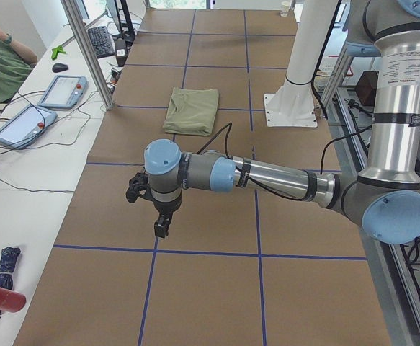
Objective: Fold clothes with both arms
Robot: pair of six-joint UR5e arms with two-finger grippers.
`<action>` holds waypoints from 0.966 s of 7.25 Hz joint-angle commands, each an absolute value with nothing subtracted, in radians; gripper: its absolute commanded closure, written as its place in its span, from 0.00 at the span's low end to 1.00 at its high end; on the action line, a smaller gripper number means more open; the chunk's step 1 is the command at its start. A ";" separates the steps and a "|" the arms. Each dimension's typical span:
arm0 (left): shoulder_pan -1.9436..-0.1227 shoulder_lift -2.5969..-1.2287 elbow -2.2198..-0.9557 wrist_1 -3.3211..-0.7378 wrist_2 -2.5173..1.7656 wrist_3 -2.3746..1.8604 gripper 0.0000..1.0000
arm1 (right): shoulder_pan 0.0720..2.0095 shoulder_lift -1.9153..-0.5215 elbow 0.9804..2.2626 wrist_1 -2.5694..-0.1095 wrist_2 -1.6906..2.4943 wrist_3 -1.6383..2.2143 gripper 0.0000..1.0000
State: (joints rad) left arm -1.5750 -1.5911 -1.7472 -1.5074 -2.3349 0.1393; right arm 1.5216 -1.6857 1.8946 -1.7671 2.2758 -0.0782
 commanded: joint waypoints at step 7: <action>-1.575 -1.545 -1.772 -1.509 -2.338 0.141 0.00 | 1.522 -1.678 1.904 -1.766 2.289 -0.083 0.00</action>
